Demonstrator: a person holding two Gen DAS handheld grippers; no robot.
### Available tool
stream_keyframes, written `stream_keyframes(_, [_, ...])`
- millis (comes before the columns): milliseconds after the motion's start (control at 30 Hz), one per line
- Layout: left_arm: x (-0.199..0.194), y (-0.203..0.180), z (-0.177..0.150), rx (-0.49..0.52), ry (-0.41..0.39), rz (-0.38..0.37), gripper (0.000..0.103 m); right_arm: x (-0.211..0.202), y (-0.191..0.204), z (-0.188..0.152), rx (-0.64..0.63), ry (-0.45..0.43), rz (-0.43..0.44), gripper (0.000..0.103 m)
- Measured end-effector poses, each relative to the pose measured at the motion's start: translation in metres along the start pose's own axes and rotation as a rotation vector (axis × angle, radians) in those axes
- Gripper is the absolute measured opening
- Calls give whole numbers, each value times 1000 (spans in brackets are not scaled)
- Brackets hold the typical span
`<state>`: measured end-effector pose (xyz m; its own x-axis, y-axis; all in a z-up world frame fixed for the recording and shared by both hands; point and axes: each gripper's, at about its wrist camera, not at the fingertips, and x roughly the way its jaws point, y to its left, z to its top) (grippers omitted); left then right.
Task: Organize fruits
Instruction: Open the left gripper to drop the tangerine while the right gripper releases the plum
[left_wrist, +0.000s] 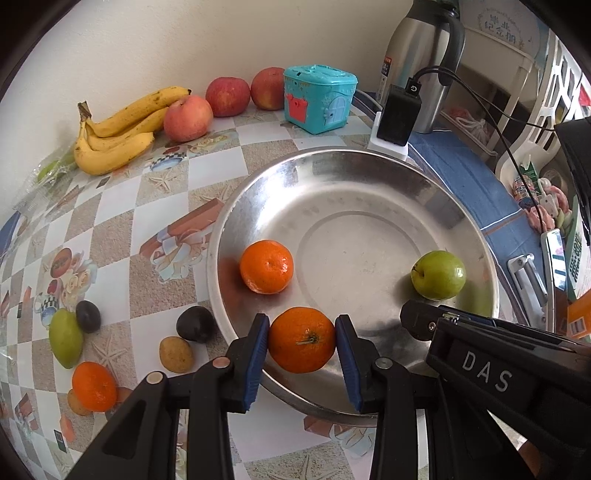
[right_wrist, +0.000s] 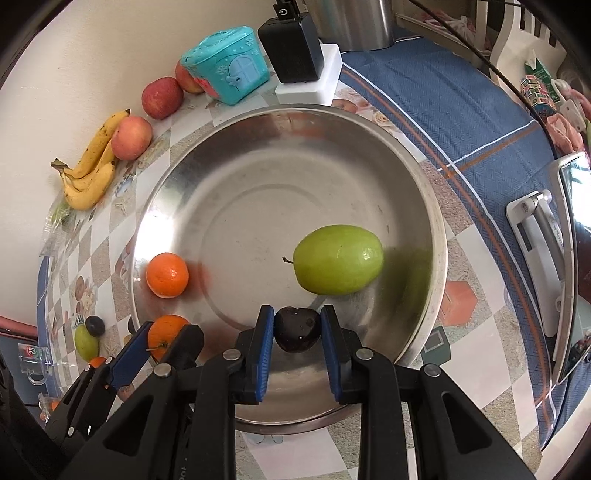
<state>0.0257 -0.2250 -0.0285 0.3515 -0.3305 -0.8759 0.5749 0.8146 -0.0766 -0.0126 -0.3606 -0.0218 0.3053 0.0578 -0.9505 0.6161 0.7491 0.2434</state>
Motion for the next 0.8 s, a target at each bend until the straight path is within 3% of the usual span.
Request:
stream_keyframes(100, [1,-1,0,3,9,-2,41,0,1,0,-1,7,-7,27])
stream_keyframes(233, [-2,-3,0,19,-2,-1,48,2,2,0,5,13,-9,40])
stream_keyframes(300, [-5,-5,1,22,-5,-4,48,-1,2,0,2,7,-16,40])
stream_keyframes(400, [-11,-5,4,22,-16,-9,49,-10,3,1,1,-18,-10,40])
stream_keyframes(500, [-19,-3,6,16,-28,-14,58,-24,3,3,-2,-57,-6,41])
stream_keyframes(600, [-24,0,9,8,-25,-3,60,-35,4,4,-4,-88,-9,50])
stream_keyframes(667, [-25,7,10,-15,-9,14,65,-37,5,3,-8,-96,-14,57])
stream_keyframes(800, [-23,27,9,-103,33,39,67,-38,4,3,-3,-94,-15,58])
